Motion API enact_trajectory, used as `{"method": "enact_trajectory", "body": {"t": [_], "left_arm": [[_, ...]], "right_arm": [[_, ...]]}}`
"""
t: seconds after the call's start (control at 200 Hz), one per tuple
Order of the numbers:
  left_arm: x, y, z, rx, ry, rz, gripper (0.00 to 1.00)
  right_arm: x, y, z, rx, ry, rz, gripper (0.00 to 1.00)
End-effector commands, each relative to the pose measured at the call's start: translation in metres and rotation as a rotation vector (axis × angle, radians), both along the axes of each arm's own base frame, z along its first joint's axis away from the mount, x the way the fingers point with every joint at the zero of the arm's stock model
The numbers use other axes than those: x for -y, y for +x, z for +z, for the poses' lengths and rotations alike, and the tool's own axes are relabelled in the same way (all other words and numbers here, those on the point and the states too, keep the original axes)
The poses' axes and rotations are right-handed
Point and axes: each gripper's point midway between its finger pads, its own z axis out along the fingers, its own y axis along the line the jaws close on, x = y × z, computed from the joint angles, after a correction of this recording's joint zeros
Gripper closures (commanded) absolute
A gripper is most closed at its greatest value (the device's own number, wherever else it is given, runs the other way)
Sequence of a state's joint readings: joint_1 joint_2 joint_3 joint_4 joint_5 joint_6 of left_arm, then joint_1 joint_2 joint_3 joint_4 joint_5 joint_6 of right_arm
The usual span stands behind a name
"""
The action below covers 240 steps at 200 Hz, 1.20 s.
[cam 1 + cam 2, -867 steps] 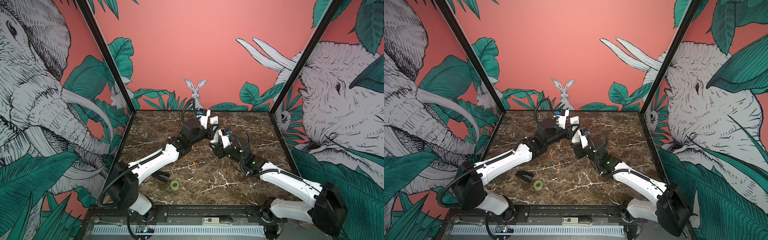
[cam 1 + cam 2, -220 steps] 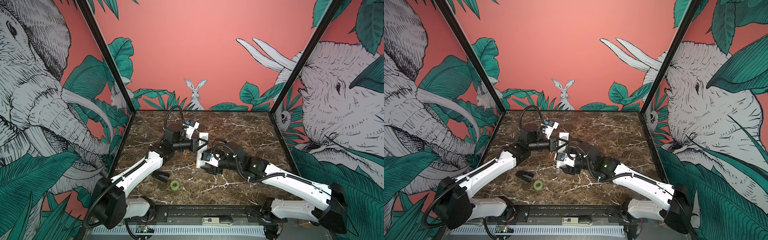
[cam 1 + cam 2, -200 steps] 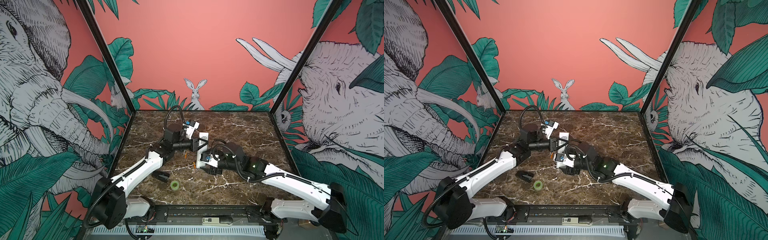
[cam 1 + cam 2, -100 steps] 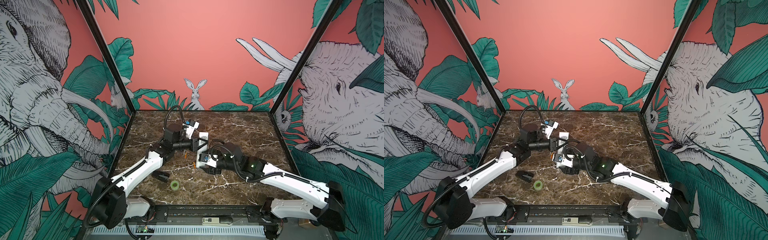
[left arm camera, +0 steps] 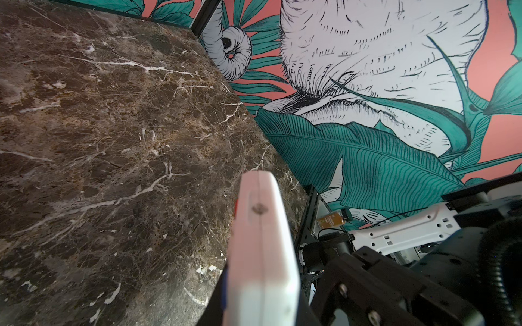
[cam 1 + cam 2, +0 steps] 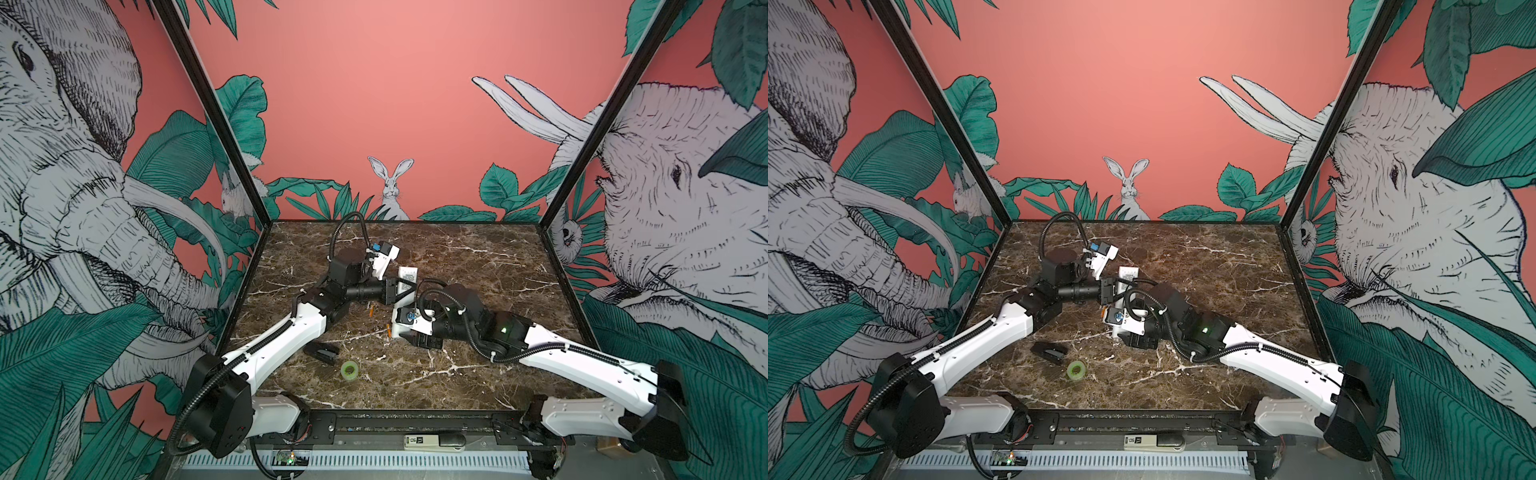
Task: Load the batteries into the remote control
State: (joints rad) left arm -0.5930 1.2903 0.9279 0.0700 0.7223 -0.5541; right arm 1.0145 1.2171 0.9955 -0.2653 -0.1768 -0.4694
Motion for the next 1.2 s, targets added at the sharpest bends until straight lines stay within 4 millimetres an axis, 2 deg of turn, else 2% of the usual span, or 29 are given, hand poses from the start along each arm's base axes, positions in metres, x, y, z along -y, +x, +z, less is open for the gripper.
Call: {"method": "enact_trajectory", "body": {"t": [0.0, 0.275, 0.455, 0.725, 1.0, 1.195], "left_arm": [[0.000, -0.003, 0.032, 0.100, -0.063, -0.011, 1.00], [0.000, -0.002, 0.030, 0.105, -0.052, -0.003, 1.00], [-0.002, 0.001, 0.023, 0.101, -0.023, 0.010, 1.00], [-0.003, 0.003, 0.022, 0.106, -0.014, 0.018, 1.00], [-0.001, 0.001, 0.024, 0.097, -0.024, -0.001, 1.00], [0.001, -0.002, 0.024, 0.090, -0.035, -0.022, 1.00]], "right_arm": [[-0.002, -0.024, -0.006, -0.078, -0.014, 0.078, 0.37], [0.000, -0.028, -0.002, -0.082, -0.015, 0.091, 0.46], [0.000, -0.032, 0.003, -0.078, -0.005, 0.101, 0.48], [-0.001, -0.033, 0.005, -0.082, -0.005, 0.110, 0.51], [-0.001, -0.023, 0.002, -0.058, -0.020, 0.066, 0.47], [-0.003, -0.014, 0.004, -0.031, -0.018, 0.031, 0.38]]}}
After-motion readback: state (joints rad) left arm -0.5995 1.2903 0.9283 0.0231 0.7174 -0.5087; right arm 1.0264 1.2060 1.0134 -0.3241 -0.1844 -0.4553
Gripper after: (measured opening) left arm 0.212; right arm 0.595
